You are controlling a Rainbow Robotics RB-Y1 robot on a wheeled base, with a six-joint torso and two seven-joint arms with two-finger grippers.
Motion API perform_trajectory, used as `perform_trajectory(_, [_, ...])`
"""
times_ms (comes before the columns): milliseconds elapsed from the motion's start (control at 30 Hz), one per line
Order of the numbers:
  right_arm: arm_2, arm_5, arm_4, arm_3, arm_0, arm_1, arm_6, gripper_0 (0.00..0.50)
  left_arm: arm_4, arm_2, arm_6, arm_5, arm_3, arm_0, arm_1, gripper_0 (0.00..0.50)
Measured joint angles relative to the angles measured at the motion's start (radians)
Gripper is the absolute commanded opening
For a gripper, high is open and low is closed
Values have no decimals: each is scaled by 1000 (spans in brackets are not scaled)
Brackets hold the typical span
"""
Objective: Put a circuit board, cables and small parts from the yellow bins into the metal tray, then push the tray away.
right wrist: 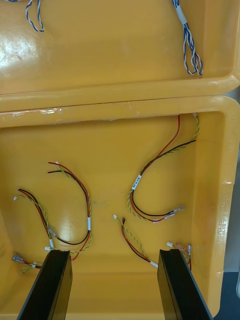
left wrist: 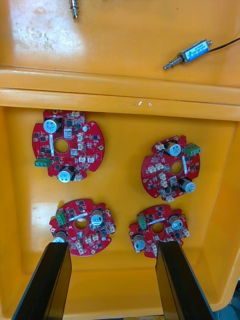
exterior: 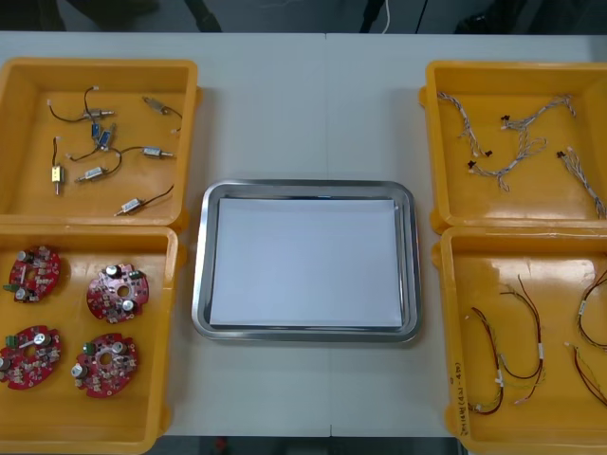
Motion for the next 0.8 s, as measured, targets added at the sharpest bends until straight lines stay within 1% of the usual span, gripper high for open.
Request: perform_trajectory(800, [0, 0, 0, 0, 0, 0, 0, 500, 0, 0, 0, 0, 0, 0, 0, 500])
